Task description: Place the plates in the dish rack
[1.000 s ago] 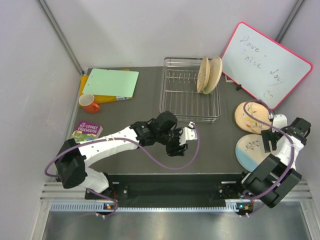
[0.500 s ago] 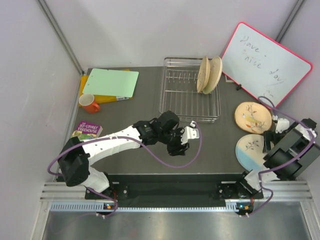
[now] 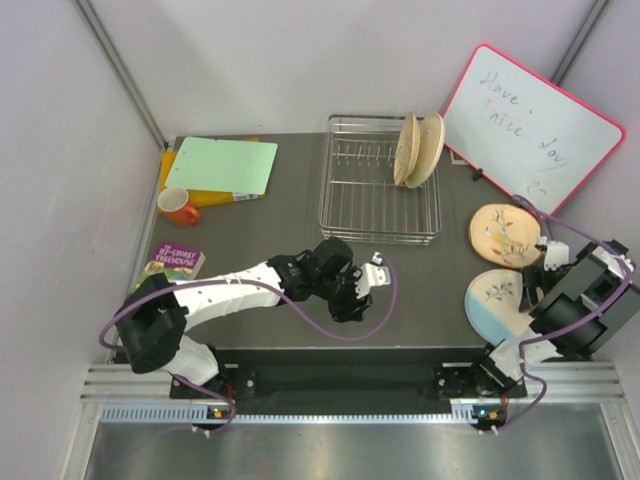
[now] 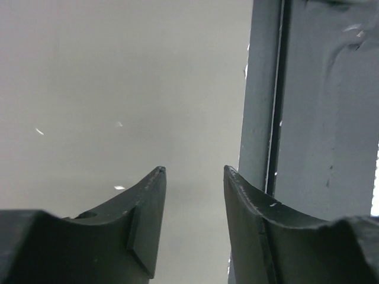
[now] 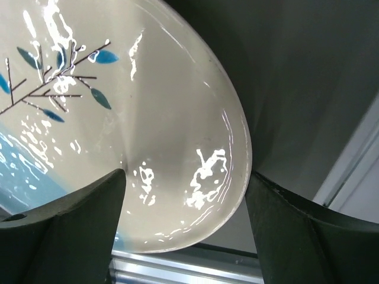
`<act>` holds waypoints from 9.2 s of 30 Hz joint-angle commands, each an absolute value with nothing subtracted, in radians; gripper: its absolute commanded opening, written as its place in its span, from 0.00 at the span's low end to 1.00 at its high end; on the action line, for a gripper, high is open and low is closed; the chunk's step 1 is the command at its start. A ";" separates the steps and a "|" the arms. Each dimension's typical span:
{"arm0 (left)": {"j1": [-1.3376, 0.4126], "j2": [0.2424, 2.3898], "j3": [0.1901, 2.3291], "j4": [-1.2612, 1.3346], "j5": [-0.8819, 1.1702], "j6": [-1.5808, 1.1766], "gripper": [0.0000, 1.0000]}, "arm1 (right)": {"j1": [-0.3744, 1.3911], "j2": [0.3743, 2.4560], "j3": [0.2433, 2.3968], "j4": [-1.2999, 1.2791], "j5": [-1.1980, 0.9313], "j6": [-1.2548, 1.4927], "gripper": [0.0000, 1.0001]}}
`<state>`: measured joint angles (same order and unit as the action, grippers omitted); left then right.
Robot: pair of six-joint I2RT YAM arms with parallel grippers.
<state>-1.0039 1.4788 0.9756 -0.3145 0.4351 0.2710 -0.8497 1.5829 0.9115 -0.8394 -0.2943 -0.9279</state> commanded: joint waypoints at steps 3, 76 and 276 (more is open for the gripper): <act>-1.009 1.517 0.850 -0.065 0.422 0.152 0.46 | -0.747 1.576 0.830 -1.031 -0.388 -0.893 0.80; -0.936 2.174 1.399 -0.092 0.403 0.305 0.37 | -0.529 2.203 1.470 -1.296 -0.635 -1.028 0.87; -0.505 1.658 1.385 0.313 1.209 -0.506 0.00 | -0.328 1.581 1.678 -1.463 -1.357 -1.057 0.65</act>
